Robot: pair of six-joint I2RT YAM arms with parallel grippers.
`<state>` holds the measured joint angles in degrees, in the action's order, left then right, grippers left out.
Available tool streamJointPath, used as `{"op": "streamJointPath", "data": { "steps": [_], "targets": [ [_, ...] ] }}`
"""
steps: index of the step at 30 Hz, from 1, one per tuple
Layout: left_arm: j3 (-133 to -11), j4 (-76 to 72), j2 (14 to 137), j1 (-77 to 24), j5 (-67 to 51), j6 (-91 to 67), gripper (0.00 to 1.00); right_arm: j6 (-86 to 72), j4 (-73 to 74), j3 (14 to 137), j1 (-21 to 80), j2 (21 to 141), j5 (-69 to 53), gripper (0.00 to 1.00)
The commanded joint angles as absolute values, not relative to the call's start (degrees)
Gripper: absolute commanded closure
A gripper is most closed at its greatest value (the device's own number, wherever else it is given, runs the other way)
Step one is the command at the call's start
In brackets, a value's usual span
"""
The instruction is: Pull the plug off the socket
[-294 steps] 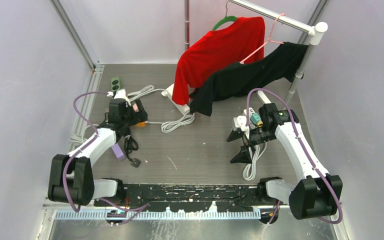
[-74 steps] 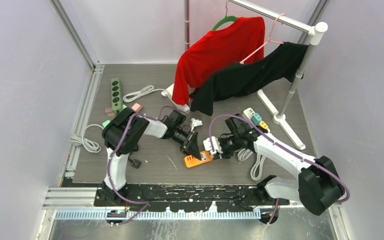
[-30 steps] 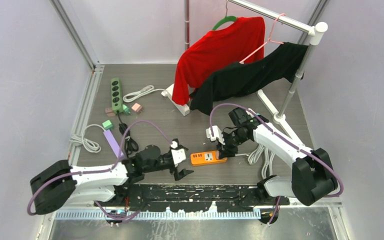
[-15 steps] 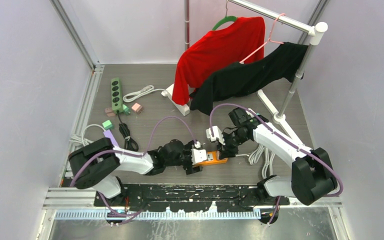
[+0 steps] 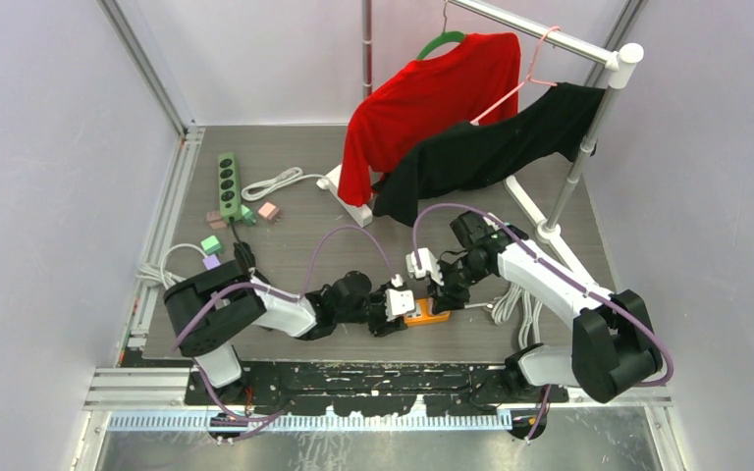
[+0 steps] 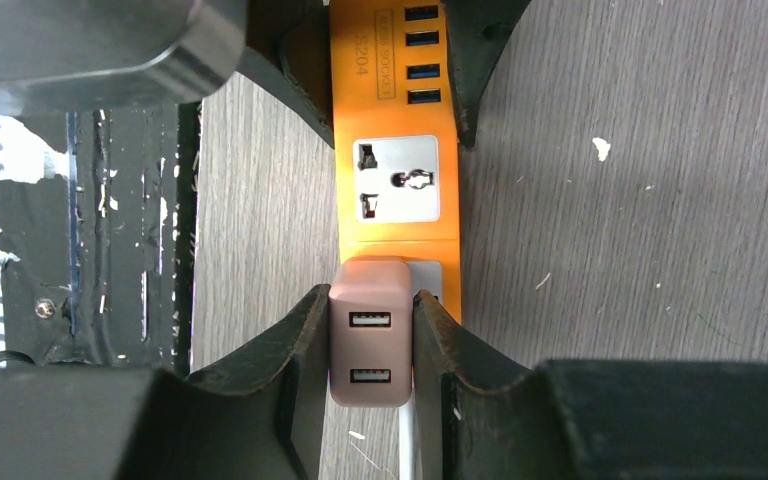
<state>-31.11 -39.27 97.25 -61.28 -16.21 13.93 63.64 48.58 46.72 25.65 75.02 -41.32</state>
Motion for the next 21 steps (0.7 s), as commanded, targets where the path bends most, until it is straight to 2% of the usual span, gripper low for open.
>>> {"op": "streamJointPath", "data": {
  "steps": [1, 2, 7, 11, 21],
  "targets": [
    [-32.5, -43.8, 98.6, -60.7, -18.5, 12.0, 0.93, 66.9, 48.2, 47.3, 25.4, 73.8, -44.1, 0.95],
    [-32.1, -44.1, 98.6, -60.5, -18.7, 11.8, 0.99, 67.7, 48.2, 47.0, 25.4, 73.6, -44.2, 0.96],
    [-28.2, -48.3, 98.6, -58.4, -19.8, 9.2, 1.00, 71.9, 49.3, 45.6, 24.7, 72.0, -45.4, 0.97],
    [-27.9, -47.2, 99.0, -57.7, -20.7, 8.6, 1.00, 72.9, 49.6, 45.5, 24.8, 71.0, -51.3, 0.99],
    [-30.6, -45.3, 102.9, -58.0, -22.6, 6.6, 1.00, 58.8, 38.9, 45.8, 26.4, 72.4, -51.0, 0.99]
  ]
}}
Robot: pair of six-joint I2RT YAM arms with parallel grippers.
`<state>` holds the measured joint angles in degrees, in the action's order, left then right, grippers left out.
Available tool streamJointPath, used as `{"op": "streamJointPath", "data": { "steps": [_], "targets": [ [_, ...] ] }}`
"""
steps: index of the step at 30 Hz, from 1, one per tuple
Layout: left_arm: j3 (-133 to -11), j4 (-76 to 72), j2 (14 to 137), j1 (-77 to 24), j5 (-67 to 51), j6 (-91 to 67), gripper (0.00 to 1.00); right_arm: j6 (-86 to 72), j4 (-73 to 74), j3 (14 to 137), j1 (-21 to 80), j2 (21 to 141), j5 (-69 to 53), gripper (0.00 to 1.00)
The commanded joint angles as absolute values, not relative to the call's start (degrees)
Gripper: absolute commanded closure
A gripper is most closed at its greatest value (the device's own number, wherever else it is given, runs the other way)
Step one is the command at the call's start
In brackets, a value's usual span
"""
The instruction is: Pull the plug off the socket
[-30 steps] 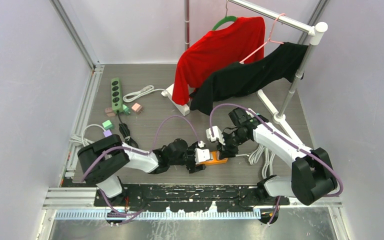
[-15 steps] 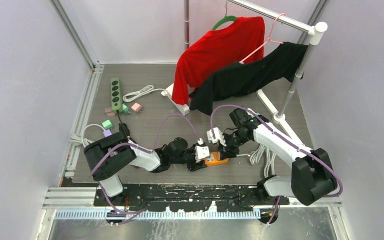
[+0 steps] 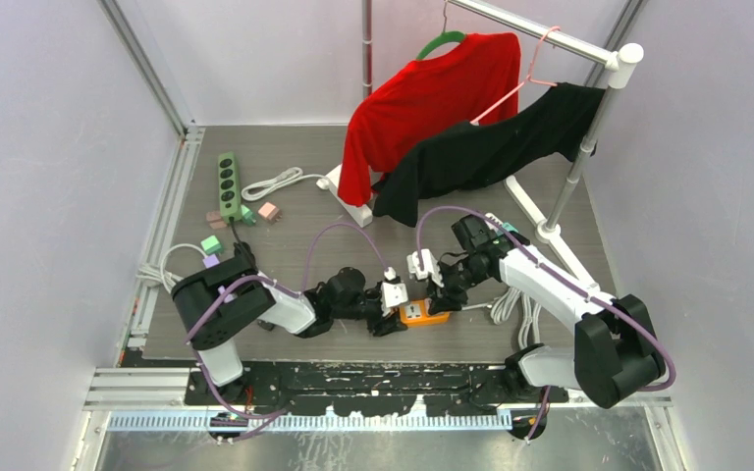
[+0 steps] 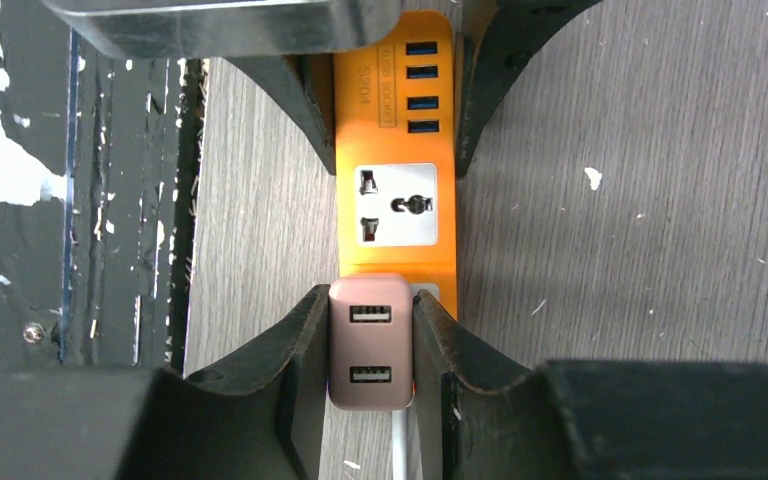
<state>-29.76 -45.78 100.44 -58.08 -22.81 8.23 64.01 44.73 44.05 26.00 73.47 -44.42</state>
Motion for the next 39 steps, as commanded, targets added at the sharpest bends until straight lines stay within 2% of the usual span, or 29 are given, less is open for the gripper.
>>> {"op": "streamJointPath", "data": {
  "steps": [1, 10, 17, 18, 21, 23, 24, 28, 34, 39],
  "targets": [
    [-30.1, -45.6, 102.8, -58.0, -22.6, 6.5, 1.00, 59.0, 39.3, 45.9, 25.4, 72.3, -50.9, 0.99],
    [-27.4, -46.5, 102.4, -57.5, -22.0, 6.6, 1.00, 80.8, 58.2, 45.8, 19.2, 69.6, -53.4, 0.99],
    [-29.2, -43.3, 100.8, -57.5, -21.4, 4.5, 1.00, 72.8, 59.6, 51.0, 17.1, 70.6, -60.7, 0.99],
    [-30.1, -41.9, 100.0, -57.5, -21.4, 3.8, 0.96, 71.7, 59.8, 51.5, 16.4, 70.5, -61.2, 0.99],
    [-30.9, -39.5, 97.5, -57.5, -20.1, -0.2, 0.59, 68.1, 59.1, 52.1, 14.7, 70.0, -62.3, 0.99],
    [-30.4, -41.0, 95.6, -57.5, -19.3, -3.0, 0.41, 66.1, 58.8, 52.6, 14.1, 70.0, -63.7, 0.99],
    [-30.2, -41.7, 94.7, -57.5, -19.0, -4.2, 0.37, 64.6, 58.2, 52.8, 13.9, 70.0, -64.2, 0.99],
    [-29.9, -40.5, 89.8, -57.5, -19.4, -6.0, 0.28, 58.6, 55.7, 53.0, 13.2, 70.6, -65.7, 0.99],
    [-29.2, -34.2, 80.3, -57.5, -20.1, -6.3, 0.27, 49.3, 50.3, 52.0, 12.9, 70.5, -66.4, 0.99],
    [-27.3, -30.7, 70.5, -57.5, -14.4, -13.7, 0.27, 31.1, 39.1, 50.2, 12.9, 70.3, -65.9, 0.98]
  ]
}}
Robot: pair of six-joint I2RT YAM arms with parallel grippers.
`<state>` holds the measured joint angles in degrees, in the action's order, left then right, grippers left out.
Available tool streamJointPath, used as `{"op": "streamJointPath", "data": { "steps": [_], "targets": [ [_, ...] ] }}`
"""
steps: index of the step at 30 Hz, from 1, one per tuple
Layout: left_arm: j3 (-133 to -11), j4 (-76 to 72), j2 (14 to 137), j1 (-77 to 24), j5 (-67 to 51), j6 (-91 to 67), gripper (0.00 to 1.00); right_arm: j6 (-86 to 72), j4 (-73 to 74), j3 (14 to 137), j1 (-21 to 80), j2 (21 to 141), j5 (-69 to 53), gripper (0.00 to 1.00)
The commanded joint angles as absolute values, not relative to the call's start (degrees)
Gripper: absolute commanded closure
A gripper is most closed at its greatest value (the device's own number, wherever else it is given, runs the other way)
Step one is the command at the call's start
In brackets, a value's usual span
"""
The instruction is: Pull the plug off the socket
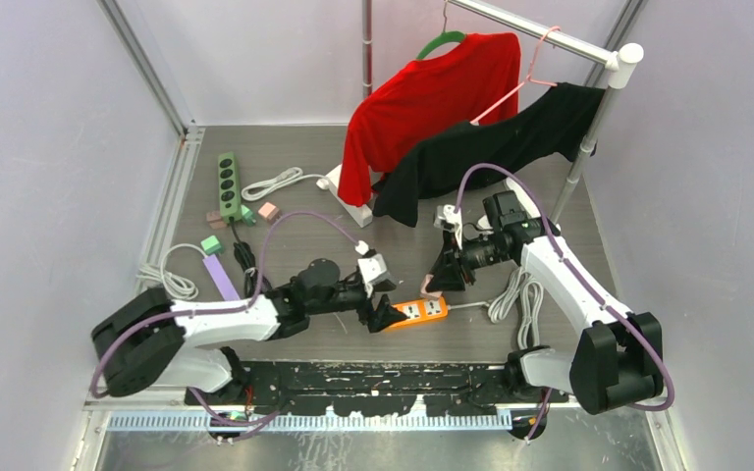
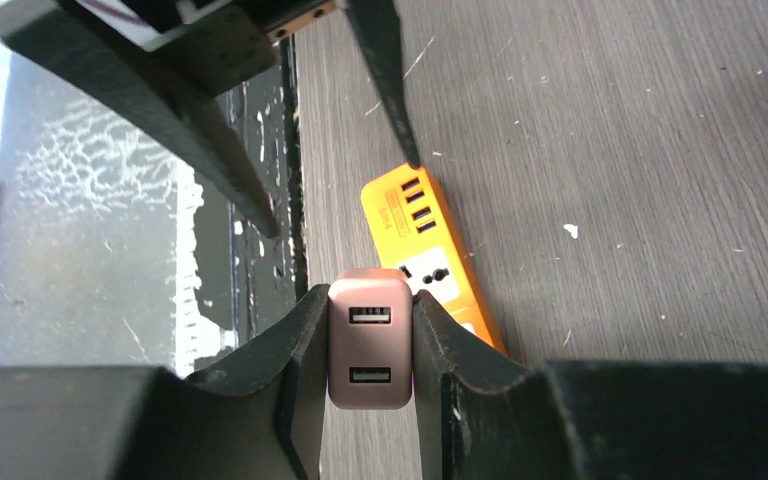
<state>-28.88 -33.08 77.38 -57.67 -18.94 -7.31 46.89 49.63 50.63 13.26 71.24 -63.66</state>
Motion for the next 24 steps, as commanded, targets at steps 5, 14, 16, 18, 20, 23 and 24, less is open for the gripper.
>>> {"op": "streamJointPath", "data": {
  "steps": [5, 14, 16, 18, 20, 23, 24],
  "targets": [
    [-31.3, -19.1, 63.6, -57.5, -5.6, -24.8, 0.26, 14.6, 31.3, 50.2, 13.0, 72.1, -63.8, 0.93],
    [-44.3, -2.4, 63.8, -65.0, 10.4, -28.0, 0.31, 9.7, 31.0, 51.3, 13.0, 74.8, -63.1, 0.91],
    [-48.8, 2.9, 66.4, -68.0, 17.2, -27.2, 0.32, 9.2, 30.7, 51.2, 13.0, 75.0, -63.2, 0.88],
    [-52.2, 6.4, 69.4, -69.8, 19.8, -26.4, 0.32, 9.1, 30.6, 51.3, 13.0, 75.1, -63.2, 0.87],
    [-54.5, 7.2, 72.0, -70.9, 19.9, -26.1, 0.32, 9.1, 30.6, 51.4, 12.9, 75.1, -63.2, 0.87],
    [-57.2, 6.2, 76.5, -72.2, 19.8, -26.1, 0.33, 9.1, 30.6, 51.4, 13.0, 75.2, -63.1, 0.86],
    [-58.2, 6.1, 77.7, -72.6, 19.9, -26.1, 0.33, 9.1, 30.6, 51.3, 13.0, 75.2, -63.2, 0.86]
  ]
}}
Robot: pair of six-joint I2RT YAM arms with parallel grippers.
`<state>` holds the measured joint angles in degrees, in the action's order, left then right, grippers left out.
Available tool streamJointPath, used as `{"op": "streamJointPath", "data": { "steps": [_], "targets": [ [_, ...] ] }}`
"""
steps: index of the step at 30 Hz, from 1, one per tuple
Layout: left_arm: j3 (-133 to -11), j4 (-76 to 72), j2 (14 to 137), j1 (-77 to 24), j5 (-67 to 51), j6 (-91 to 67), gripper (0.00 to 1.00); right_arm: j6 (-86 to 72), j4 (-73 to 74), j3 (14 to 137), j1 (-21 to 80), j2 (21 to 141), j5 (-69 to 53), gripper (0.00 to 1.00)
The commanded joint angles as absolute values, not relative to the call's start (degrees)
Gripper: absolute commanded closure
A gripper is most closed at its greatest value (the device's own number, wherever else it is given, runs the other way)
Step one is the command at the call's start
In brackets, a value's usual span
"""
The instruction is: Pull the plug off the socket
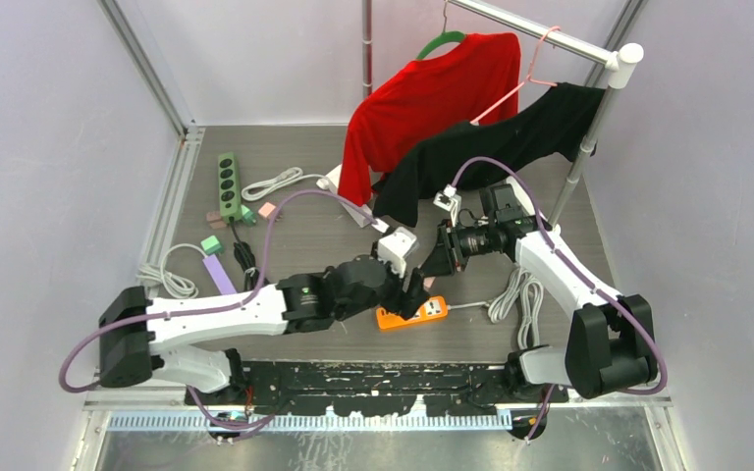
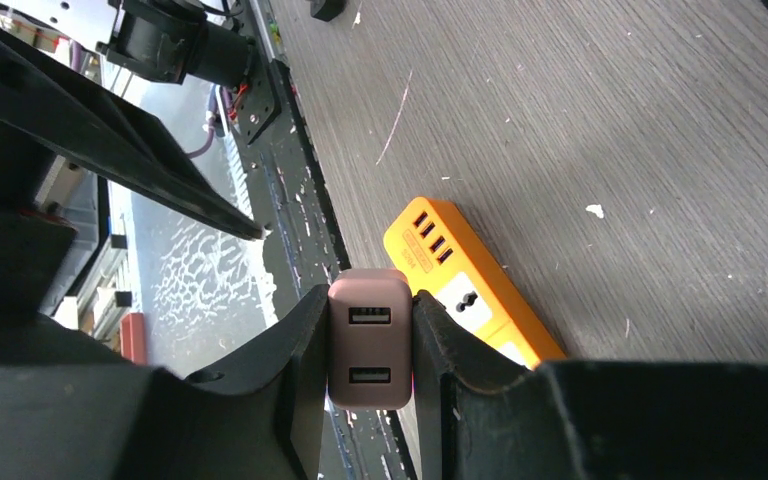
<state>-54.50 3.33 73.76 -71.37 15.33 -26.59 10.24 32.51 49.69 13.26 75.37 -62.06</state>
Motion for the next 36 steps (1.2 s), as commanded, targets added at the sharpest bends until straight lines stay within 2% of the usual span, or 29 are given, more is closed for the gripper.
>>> {"op": "streamJointPath", "data": {
  "steps": [1, 2, 4, 9, 17, 18, 20, 21, 23, 24, 26, 27, 28, 29, 33, 36],
  "targets": [
    [-59.3, 6.2, 79.5, -72.9, 20.4, -26.2, 0.33, 9.1, 30.6, 51.3, 13.0, 75.2, -63.3, 0.86],
    [-60.7, 6.8, 80.9, -73.0, 21.0, -26.2, 0.34, 9.1, 30.6, 51.3, 13.0, 75.2, -63.2, 0.86],
    [-63.8, 9.5, 83.9, -73.1, 22.8, -26.4, 0.42, 9.1, 30.7, 51.2, 13.0, 75.3, -63.3, 0.86],
    [-72.3, 18.6, 91.5, -73.1, 27.0, -27.5, 0.42, 9.1, 30.7, 51.2, 13.0, 75.2, -63.6, 0.85],
    [-76.3, 18.6, 96.3, -73.1, 29.6, -26.3, 0.42, 9.6, 31.2, 51.3, 13.1, 75.1, -64.3, 0.83],
    [-76.5, 18.2, 96.4, -73.1, 29.9, -26.0, 0.44, 9.7, 31.3, 51.4, 13.1, 75.1, -64.4, 0.82],
    [-76.4, 17.3, 96.5, -73.0, 30.1, -25.1, 0.67, 10.0, 31.7, 51.5, 13.1, 75.0, -64.7, 0.80],
    [-76.3, 17.1, 96.4, -73.1, 30.1, -24.7, 0.74, 10.3, 31.9, 51.5, 13.0, 74.8, -64.8, 0.77],
    [-75.9, 16.7, 96.3, -73.0, 29.4, -23.5, 0.94, 11.2, 32.7, 51.7, 13.1, 74.6, -64.9, 0.68],
    [-75.5, 16.7, 96.1, -73.0, 29.4, -23.2, 0.99, 11.8, 33.2, 51.8, 13.1, 74.5, -64.9, 0.62],
    [-73.7, 16.4, 94.9, -72.9, 28.8, -22.6, 1.00, 14.0, 34.6, 52.3, 13.1, 74.2, -64.8, 0.44],
    [-72.3, 15.8, 93.9, -72.9, 28.4, -22.3, 1.00, 15.4, 35.6, 52.6, 13.0, 73.9, -64.8, 0.32],
    [-70.5, 15.2, 92.8, -72.9, 27.9, -22.0, 1.00, 16.6, 36.3, 52.8, 13.0, 73.5, -64.5, 0.05],
    [-68.5, 14.4, 91.5, -72.9, 27.6, -21.8, 1.00, 17.4, 36.8, 53.0, 13.0, 73.2, -64.1, 0.00],
    [-59.7, 14.5, 85.6, -72.6, 29.2, -22.2, 1.00, 19.5, 37.7, 53.7, 13.0, 72.1, -60.3, 0.01],
    [-55.1, 20.8, 81.5, -70.4, 34.8, -26.4, 1.00, 20.6, 38.7, 54.1, 12.9, 71.9, -57.2, 0.00]
  ]
}}
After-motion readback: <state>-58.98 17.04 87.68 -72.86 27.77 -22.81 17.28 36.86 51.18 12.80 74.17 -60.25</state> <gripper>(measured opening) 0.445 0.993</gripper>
